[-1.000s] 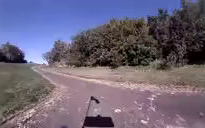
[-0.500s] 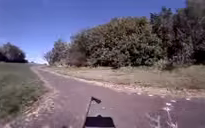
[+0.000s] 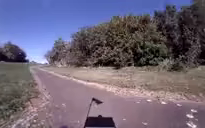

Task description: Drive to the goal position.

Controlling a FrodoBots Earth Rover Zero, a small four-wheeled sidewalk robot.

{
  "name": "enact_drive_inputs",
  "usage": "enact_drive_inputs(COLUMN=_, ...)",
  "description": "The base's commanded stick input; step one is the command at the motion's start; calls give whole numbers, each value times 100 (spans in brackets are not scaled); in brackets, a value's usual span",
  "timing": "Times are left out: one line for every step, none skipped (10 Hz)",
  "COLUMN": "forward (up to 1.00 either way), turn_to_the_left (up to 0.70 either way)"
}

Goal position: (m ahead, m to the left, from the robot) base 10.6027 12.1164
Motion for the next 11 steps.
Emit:
enact_drive_inputs(forward=100, turn_to_the_left=40)
enact_drive_inputs(forward=100, turn_to_the_left=40)
enact_drive_inputs(forward=100, turn_to_the_left=40)
enact_drive_inputs(forward=100, turn_to_the_left=40)
enact_drive_inputs(forward=100, turn_to_the_left=40)
enact_drive_inputs(forward=100, turn_to_the_left=40)
enact_drive_inputs(forward=100, turn_to_the_left=40)
enact_drive_inputs(forward=100, turn_to_the_left=40)
enact_drive_inputs(forward=100, turn_to_the_left=40)
enact_drive_inputs(forward=100, turn_to_the_left=40)
enact_drive_inputs(forward=100, turn_to_the_left=40)
